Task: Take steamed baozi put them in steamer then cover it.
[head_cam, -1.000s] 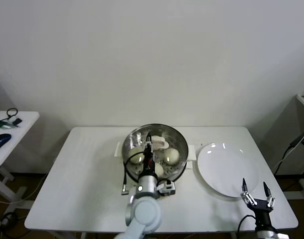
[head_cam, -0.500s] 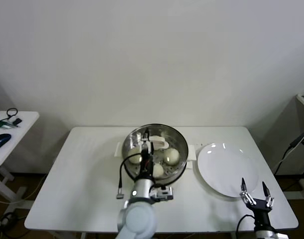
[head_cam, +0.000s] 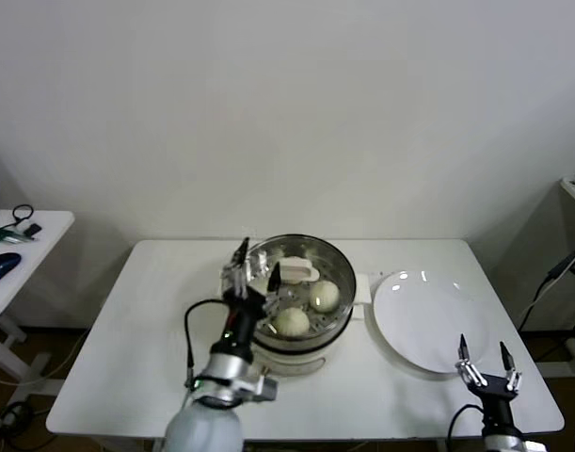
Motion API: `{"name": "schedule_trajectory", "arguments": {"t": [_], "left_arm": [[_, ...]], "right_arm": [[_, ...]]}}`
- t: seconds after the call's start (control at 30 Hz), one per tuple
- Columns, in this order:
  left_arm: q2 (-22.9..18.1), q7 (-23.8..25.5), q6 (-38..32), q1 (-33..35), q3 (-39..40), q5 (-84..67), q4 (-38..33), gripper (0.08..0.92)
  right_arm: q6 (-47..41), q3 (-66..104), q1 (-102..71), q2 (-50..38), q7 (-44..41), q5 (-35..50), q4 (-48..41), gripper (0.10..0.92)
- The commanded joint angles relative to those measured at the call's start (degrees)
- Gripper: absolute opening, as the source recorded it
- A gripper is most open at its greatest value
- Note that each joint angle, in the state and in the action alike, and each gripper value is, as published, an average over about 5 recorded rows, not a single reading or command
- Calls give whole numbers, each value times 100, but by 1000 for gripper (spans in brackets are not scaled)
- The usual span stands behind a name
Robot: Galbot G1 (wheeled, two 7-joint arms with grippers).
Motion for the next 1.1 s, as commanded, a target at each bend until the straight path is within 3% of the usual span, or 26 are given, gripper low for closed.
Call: {"name": "schedule_trajectory", "arguments": {"t": [0.03,0.2,0.33,0.47,0.7,1.1], "left_arm": [[222,-827,-1521,841,-1156,-2395,-422,823],[246,-324,-1720,1538,-2601,-4993,-222,823],[475,-20,-2267,1934,-3121,-6368,363,823],[504,116,-2747,2106,-3086,-6507,989,823],[367,369,-2975,2184,-2671,-6293,1586,823],[319,417,-3175,2280,-2466,-6223,1684,823]], "right_arm": [[-170,-76,-41,-29,35,-574,27,823],[-276,-129,-17,-61,9,-641,-50,823],[-323,-141,-8,-84,-26,-628,-42,823],[-336,-154,3,-96,-32,-617,-45,823],[-336,-196,20,-97,-35,-605,-57,823],[-330,-240,-4,-66,-36,-591,-55,823]]}}
